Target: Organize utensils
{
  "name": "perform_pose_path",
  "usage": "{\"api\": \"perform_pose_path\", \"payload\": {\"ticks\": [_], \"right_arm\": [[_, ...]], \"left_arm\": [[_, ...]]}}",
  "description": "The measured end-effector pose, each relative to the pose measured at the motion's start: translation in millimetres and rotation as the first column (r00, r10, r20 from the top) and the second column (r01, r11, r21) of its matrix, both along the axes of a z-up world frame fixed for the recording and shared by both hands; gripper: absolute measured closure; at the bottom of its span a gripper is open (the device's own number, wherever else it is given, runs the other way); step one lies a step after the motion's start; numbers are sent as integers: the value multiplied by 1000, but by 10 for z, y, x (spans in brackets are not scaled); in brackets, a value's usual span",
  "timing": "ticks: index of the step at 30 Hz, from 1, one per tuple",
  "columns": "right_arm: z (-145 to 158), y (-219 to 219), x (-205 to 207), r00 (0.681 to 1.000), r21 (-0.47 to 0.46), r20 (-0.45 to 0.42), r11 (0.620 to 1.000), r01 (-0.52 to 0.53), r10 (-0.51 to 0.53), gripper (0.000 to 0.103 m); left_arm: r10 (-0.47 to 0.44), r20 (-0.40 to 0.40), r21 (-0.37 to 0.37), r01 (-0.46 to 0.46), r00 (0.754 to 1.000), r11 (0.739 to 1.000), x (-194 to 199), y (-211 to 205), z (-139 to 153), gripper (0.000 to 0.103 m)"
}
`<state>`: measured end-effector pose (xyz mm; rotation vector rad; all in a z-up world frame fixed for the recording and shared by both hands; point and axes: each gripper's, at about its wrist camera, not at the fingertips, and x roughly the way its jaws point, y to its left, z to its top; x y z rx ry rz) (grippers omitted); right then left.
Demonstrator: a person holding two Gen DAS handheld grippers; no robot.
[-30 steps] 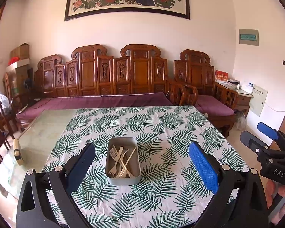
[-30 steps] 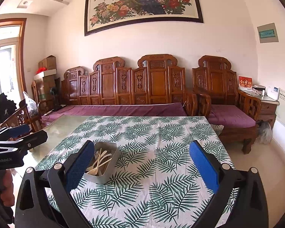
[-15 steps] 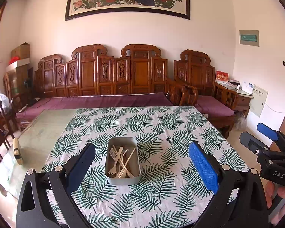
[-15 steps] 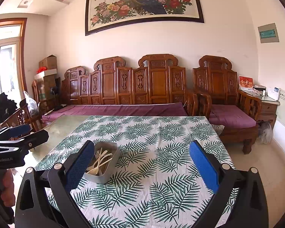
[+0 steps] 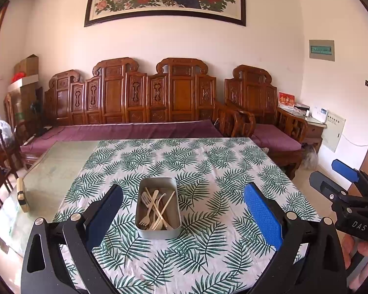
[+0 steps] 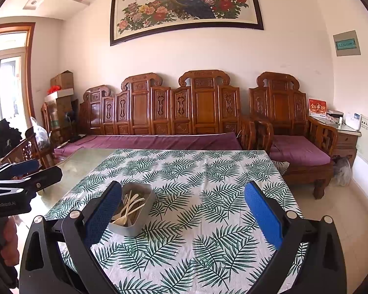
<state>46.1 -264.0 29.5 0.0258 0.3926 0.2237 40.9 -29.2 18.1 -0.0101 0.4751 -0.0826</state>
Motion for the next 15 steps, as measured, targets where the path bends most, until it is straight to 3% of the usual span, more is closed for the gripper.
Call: {"api": "perform_pose_path", "payload": {"ticks": [15], "right_arm": [[10,14,35,1000,-1,2,1000,-6,6,3]], "left_arm": [[-6,-4,4,6,1000,1000,2,3,-6,8]]}}
